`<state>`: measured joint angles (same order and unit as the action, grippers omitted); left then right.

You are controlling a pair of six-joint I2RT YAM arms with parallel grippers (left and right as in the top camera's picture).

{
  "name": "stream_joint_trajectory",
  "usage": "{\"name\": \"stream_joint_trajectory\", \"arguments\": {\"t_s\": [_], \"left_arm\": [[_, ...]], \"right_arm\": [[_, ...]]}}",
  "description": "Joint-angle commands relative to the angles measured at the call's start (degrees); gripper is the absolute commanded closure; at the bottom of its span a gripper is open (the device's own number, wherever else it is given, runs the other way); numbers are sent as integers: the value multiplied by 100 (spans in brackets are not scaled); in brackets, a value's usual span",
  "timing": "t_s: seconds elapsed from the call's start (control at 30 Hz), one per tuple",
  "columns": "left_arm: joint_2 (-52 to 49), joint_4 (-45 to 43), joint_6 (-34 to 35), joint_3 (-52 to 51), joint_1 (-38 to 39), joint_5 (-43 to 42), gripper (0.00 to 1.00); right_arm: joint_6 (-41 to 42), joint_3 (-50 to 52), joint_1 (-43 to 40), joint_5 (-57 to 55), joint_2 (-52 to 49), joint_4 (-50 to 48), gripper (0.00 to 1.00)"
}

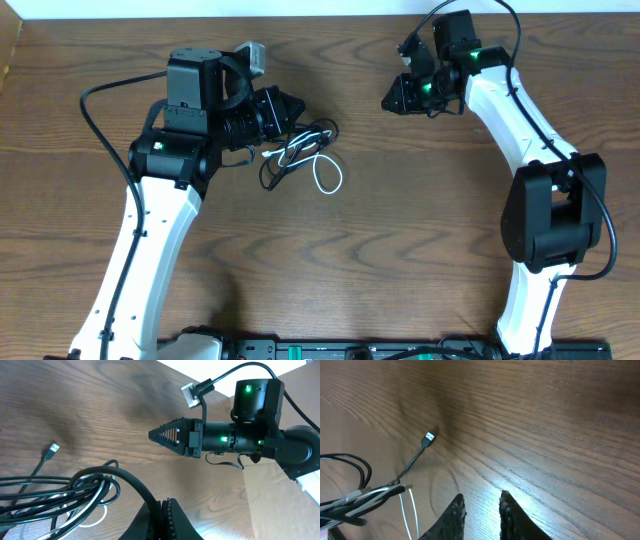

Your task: Untangle cables

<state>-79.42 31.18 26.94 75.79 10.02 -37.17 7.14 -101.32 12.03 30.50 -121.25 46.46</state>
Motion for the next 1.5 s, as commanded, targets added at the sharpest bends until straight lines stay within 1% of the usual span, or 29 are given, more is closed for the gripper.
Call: {"name": "stream_joint_trajectory", "arguments": {"t_s": [0.0, 0.33, 0.47, 0.57, 0.93, 1.27, 1.47], "left_arm": [[44, -46, -90, 50, 11, -81, 92], [-96, -46, 37, 50, 284, 26, 92], [-337, -50, 293, 50, 332, 28, 92], [-448, -50, 358, 50, 348, 31, 92], [-557, -92, 358, 50, 393, 33, 93], [-557, -94, 358, 50, 396, 57, 93], [-586, -157, 356, 50, 396, 79, 92]], "right_arm": [[-37, -74, 7, 7, 94, 9, 78], [-37, -74, 7, 7, 94, 13, 75], [-37, -74, 7, 4, 94, 74, 75], [-37, -74, 7, 4, 94, 74, 74], [-37, -74, 7, 2, 94, 48, 71], [-37, -74, 7, 2, 94, 50, 71], [-35, -74, 7, 2, 94, 50, 68]]}}
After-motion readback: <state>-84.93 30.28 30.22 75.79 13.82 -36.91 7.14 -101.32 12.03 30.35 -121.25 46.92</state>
